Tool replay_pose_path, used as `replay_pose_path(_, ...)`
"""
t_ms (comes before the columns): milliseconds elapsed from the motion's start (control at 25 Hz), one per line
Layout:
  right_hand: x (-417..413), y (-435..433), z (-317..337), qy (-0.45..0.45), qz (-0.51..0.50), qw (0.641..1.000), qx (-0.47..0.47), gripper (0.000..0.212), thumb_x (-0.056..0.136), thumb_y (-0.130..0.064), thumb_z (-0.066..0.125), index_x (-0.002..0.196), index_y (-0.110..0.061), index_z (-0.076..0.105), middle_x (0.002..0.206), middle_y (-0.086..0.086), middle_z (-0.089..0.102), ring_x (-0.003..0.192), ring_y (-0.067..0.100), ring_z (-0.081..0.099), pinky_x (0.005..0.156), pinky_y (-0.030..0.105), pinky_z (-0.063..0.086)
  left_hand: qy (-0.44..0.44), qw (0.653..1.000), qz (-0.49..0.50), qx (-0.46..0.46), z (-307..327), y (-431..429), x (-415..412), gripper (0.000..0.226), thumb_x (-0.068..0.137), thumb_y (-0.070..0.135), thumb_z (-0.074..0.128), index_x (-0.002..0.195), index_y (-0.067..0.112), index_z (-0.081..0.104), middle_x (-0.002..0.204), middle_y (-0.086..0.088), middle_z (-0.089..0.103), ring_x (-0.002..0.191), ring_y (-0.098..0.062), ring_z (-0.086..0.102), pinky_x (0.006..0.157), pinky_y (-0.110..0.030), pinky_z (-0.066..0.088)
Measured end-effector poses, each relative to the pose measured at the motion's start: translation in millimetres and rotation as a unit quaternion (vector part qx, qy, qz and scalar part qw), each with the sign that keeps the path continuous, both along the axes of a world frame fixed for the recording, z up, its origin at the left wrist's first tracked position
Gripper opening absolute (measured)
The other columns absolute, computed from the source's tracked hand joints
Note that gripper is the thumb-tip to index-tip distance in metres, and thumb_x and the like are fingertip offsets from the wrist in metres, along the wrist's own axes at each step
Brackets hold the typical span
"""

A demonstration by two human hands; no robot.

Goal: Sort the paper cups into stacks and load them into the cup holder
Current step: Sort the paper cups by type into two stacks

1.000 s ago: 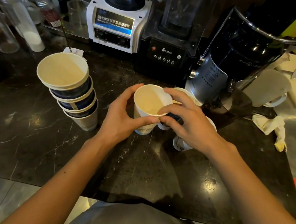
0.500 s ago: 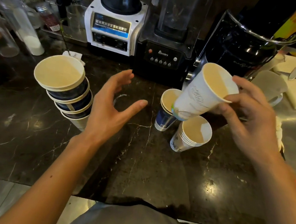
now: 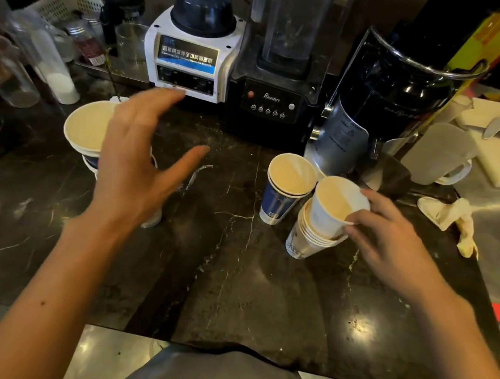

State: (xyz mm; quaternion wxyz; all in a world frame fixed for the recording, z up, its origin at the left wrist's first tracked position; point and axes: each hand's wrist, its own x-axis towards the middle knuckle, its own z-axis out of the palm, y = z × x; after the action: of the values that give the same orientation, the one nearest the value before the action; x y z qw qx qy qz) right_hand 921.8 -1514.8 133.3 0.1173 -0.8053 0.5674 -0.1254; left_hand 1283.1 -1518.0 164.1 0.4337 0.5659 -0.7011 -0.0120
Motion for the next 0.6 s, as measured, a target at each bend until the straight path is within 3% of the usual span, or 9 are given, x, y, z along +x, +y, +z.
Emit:
replay_pose_path(120, 2, 0, -26, 0.013, -0.015, 0.999, 0.05, 0.04, 0.091, -0.053, 0.038, 0.102, -0.028, 0.067, 0.153, -0.001, 0.031, 0.139, 0.019, 0.035, 0.098, 0.046, 0.049, -0.048, 0.995, 0.079, 0.028, 4, -4, 18, 0.079, 0.079, 0.047, 0.071, 0.143, 0.013, 0.04, 0.146, -0.015, 0.042, 0.137, -0.028, 0.034, 0.115, -0.044, 0.028)
replay_pose_path(240, 6, 2, -41, -0.01, -0.009, 0.998, 0.068, 0.037, 0.093, -0.054, 0.04, 0.099, -0.03, 0.067, 0.16, 0.001, 0.025, 0.15, 0.008, 0.012, 0.104, 0.037, 0.041, -0.043, 0.99, 0.125, 0.051, -6, -5, 38, 0.091, 0.071, 0.046, 0.079, 0.145, 0.016, 0.037, 0.151, -0.015, 0.034, 0.14, -0.031, 0.029, 0.116, -0.05, 0.027)
replay_pose_path(320, 11, 3, -46, -0.027, -0.014, 0.997, 0.073, 0.031, 0.095, -0.05, 0.044, 0.101, -0.03, 0.067, 0.163, -0.003, 0.015, 0.149, 0.003, 0.007, 0.105, 0.032, 0.036, -0.004, 0.989, 0.128, 0.072, -16, -7, 47, 0.099, 0.067, 0.044, 0.083, 0.148, 0.016, 0.032, 0.154, -0.015, 0.028, 0.143, -0.03, 0.024, 0.119, -0.043, 0.023)
replay_pose_path(440, 18, 6, -53, -0.043, -0.012, 0.996, 0.074, 0.037, 0.095, -0.05, 0.044, 0.111, -0.027, 0.068, 0.165, -0.005, 0.007, 0.149, 0.002, 0.001, 0.109, 0.029, 0.03, 0.087, 0.983, 0.137, 0.09, -35, -5, 52, 0.106, 0.065, 0.036, 0.087, 0.15, 0.016, 0.026, 0.154, -0.013, 0.026, 0.144, -0.022, 0.023, 0.116, -0.019, 0.016)
replay_pose_path(600, 22, 8, -54, -0.052, -0.038, 0.996, 0.057, 0.05, 0.091, -0.054, 0.048, 0.134, -0.03, 0.054, 0.164, -0.003, 0.009, 0.151, 0.015, 0.008, 0.117, 0.039, 0.026, 0.235, 0.96, 0.115, 0.101, -54, -1, 52, 0.109, 0.068, 0.029, 0.087, 0.151, 0.024, 0.018, 0.151, 0.003, 0.037, 0.136, -0.006, 0.036, 0.108, -0.013, 0.032)
